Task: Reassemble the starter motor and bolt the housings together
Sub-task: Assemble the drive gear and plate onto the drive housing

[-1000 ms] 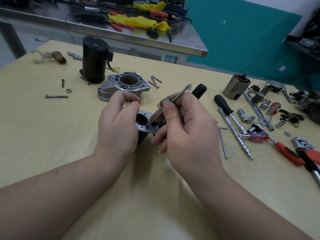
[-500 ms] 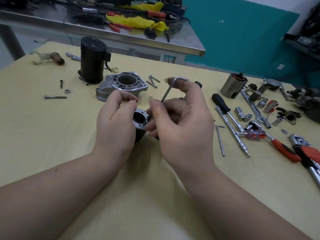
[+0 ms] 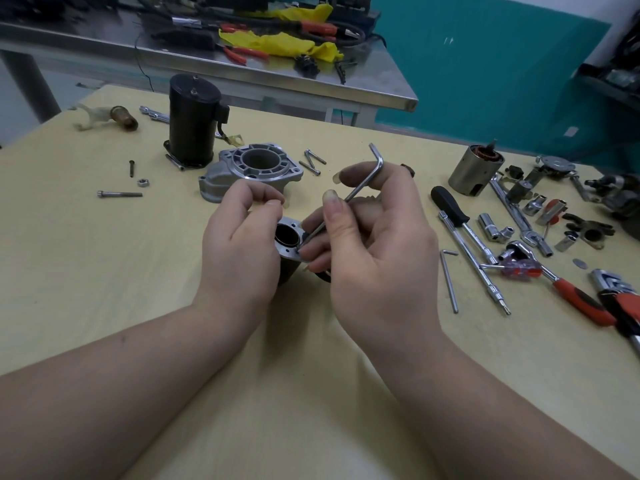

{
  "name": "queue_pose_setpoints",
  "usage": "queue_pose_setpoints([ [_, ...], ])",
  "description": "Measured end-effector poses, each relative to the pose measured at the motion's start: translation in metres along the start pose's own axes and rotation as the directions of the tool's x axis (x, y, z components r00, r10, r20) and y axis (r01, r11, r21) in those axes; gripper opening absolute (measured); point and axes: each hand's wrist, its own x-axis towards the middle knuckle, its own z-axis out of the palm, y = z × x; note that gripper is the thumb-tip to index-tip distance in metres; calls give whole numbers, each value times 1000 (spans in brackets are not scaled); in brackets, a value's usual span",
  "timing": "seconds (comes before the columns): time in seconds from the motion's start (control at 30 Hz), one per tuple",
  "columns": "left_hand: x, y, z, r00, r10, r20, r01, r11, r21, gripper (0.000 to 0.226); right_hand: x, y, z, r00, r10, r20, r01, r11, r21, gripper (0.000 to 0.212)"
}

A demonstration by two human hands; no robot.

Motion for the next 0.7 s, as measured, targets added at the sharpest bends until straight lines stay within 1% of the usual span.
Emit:
queue_pose_setpoints([
  [0.13, 1, -2, 1, 1000, 6, 4, -6, 1000, -7, 21, 1, 2, 0, 1000, -1, 3, 1, 999, -45, 15],
  [0.23, 1, -3, 2, 1000, 22, 7, -22, 1000, 3, 20, 2, 2, -1, 1000, 7, 6, -7, 997, -73, 13],
  [0.3, 1, -2, 2, 1000, 23, 6, -23, 1000, 7, 19, 2, 1, -2, 1000, 16, 8, -16, 997, -77, 18],
  [0.33, 1, -2, 2, 1000, 20, 6, -20, 1000, 6, 19, 2, 1, -1, 1000, 25, 5, -25, 998, -65, 26],
  [0.43, 1, -1, 2, 1000, 12, 8, -12, 1000, -4, 16, 2, 1, -3, 1000, 30, 0, -30, 998, -52, 70],
  [0.47, 1, 0, 2, 1000, 7, 9, -7, 1000, -7, 15, 2, 1, -4, 1000, 21, 12, -20, 998, -66, 79],
  [0.5, 1, 0, 2, 1000, 3, 9, -2, 1000, -9, 14, 2, 1, -6, 999, 11, 30, -8, 996, -87, 79],
  [0.57, 0, 1, 2, 1000, -5, 10, 5, 1000, -14, 13, 5, 0, -10, 997, 19, 70, -11, 994, -111, 67],
  [0.63, 0, 2, 1, 1000, -10, 16, 11, 1000, -20, 12, 9, -2, -15, 994, 50, 100, -42, 996, -78, 56],
  [0.7, 1, 1, 0, 1000, -21, 17, 21, 1000, -18, 13, 14, -7, -21, 994, 69, 91, -69, 998, 1, 45],
])
